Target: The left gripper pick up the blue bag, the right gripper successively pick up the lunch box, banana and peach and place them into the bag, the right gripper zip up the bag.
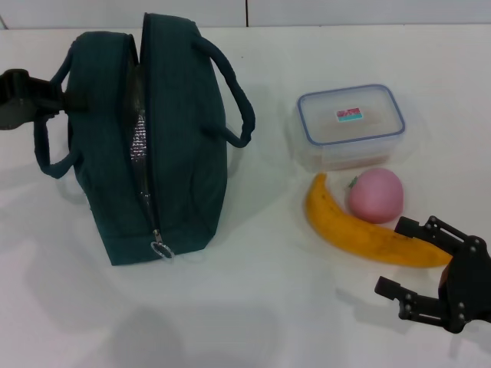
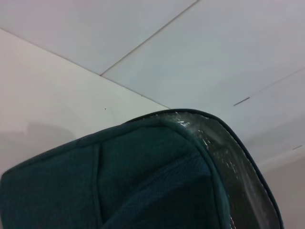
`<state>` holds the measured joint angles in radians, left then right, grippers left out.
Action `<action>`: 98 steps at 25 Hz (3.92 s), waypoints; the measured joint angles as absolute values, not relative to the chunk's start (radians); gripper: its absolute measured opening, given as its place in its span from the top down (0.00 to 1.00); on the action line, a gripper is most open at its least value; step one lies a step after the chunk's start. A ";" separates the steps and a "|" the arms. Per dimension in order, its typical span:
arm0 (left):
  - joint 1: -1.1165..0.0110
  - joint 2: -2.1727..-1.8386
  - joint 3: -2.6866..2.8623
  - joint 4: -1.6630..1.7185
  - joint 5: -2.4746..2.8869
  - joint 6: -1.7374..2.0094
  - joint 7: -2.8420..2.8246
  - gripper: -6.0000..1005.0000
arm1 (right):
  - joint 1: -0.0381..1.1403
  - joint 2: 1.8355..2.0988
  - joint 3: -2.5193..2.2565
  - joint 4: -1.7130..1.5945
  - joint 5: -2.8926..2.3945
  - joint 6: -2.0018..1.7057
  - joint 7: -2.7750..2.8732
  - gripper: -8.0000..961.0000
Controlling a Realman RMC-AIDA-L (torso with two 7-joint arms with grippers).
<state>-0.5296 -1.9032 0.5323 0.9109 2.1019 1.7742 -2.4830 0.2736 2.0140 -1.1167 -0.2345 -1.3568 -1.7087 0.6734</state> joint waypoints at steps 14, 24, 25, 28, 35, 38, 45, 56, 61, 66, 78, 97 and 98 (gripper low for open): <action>-0.525 -1.904 0.533 0.897 2.040 1.780 -2.474 0.95 | 0.251 2.006 -1.115 -0.117 -0.981 -1.728 1.127 0.08; -0.519 -1.910 0.538 0.874 1.973 1.781 -2.453 0.95 | 0.289 2.009 -1.114 -0.118 -0.870 -1.499 1.636 0.08; -0.520 -1.913 0.537 0.874 1.970 1.781 -2.448 0.95 | 0.302 2.010 -1.114 -0.117 -0.870 -1.483 1.650 0.08; -0.524 -1.921 0.533 0.874 1.968 1.778 -2.434 0.95 | 0.347 2.015 -1.114 -0.116 -0.867 -1.433 1.691 0.08; -0.534 -1.927 0.532 0.874 1.968 1.774 -2.416 0.95 | 0.452 2.024 -1.121 -0.110 -0.865 -1.275 1.756 0.08; -0.538 -1.929 0.532 0.874 1.968 1.772 -2.408 0.95 | 0.484 2.027 -1.119 -0.087 -0.864 -1.220 1.775 0.08; -0.545 -1.932 0.532 0.871 1.955 1.762 -2.382 0.95 | 0.553 2.029 -1.122 -0.055 -0.864 -1.139 1.782 0.08; -0.552 -1.942 0.532 0.861 1.951 1.741 -2.361 0.95 | 0.641 2.028 -1.121 -0.028 -0.861 -1.043 1.793 0.08; -0.552 -1.947 0.533 0.860 1.946 1.723 -2.351 0.95 | 0.681 2.028 -1.128 -0.017 -0.872 -1.022 1.793 0.09; -0.552 -1.950 0.534 0.860 1.945 1.721 -2.340 0.95 | 0.705 2.028 -1.128 -0.005 -0.873 -1.006 1.793 0.10; -0.544 -1.955 0.534 0.860 1.945 1.724 -2.330 0.95 | 0.716 2.028 -1.129 -0.009 -0.874 -1.027 1.793 0.12; -0.523 -1.957 0.542 0.861 1.920 1.755 -2.313 0.95 | 0.697 2.028 -1.162 -0.032 -0.875 -1.058 1.780 0.76; -0.523 -1.957 0.542 0.860 1.920 1.756 -2.312 0.95 | 0.696 2.028 -1.164 -0.034 -0.876 -1.059 1.779 0.80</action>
<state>-0.5226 -1.9573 0.5415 0.8605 1.9202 1.7564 -2.3124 0.6962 2.0278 -1.1638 -0.0342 -0.8756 -1.0588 1.7794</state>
